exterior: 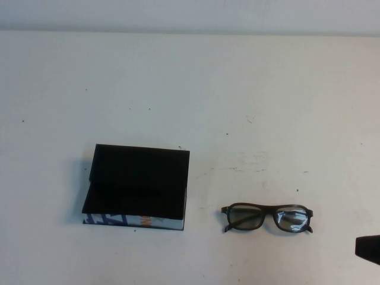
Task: Return glasses to glasses case
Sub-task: Pick up the glasses from the table
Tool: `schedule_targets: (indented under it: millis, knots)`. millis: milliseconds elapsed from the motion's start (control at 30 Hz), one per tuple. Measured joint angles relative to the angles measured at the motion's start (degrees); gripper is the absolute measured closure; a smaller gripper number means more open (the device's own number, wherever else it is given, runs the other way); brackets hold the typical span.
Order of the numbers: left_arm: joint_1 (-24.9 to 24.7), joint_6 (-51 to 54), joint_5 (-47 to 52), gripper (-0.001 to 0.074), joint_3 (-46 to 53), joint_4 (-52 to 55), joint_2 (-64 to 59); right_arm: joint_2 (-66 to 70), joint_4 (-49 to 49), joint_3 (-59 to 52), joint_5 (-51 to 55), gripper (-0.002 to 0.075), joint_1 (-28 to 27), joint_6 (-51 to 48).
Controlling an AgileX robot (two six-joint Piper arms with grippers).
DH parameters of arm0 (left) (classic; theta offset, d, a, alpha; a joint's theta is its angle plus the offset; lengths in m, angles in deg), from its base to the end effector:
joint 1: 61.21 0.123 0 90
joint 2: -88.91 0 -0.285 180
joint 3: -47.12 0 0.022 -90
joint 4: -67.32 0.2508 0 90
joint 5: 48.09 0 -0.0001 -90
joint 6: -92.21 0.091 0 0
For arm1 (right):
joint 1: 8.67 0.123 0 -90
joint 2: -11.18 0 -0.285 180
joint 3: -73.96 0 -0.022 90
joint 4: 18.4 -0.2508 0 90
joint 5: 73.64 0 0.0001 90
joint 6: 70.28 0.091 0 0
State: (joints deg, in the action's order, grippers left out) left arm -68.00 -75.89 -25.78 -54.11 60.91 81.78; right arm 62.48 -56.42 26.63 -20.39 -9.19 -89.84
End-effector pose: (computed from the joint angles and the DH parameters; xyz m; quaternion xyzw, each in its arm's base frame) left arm 0.0514 -0.0100 0.1699 0.1023 0.8029 -0.0214 0.5869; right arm 0.1186 0.0439 0.2645 -0.0278 0.9253 0.2559 0.2786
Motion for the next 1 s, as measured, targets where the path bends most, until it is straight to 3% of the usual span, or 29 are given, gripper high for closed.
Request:
schedule_targets:
  millis: [200, 500, 600, 833, 1000]
  knots:
    - [0.0, 0.0, 0.0, 0.0738, 0.0, 0.0, 0.0, 7.11, 1.67, 3.2, 0.97, 0.0737, 2.1, -6.22]
    - [0.0, 0.0, 0.0, 0.0738, 0.0, 0.0, 0.0, 24.83, 12.29, 15.53, -2.35, 0.0737, 22.84, -7.74]
    - [0.0, 0.0, 0.0, 0.0738, 0.0, 0.0, 0.0, 31.0, 16.25, 21.55, -1.88, 0.0737, 27.41, -9.73]
    - [0.0, 0.0, 0.0, 0.0738, 0.0, 0.0, 0.0, 42.72, 23.64, 31.71, 0.79, 0.0718, 30.2, -23.35]
    - [0.0, 0.0, 0.0, 0.0738, 0.0, 0.0, 0.0, 48.4, 24.69, 35.69, 1.58, 0.0572, 29.72, -37.15]
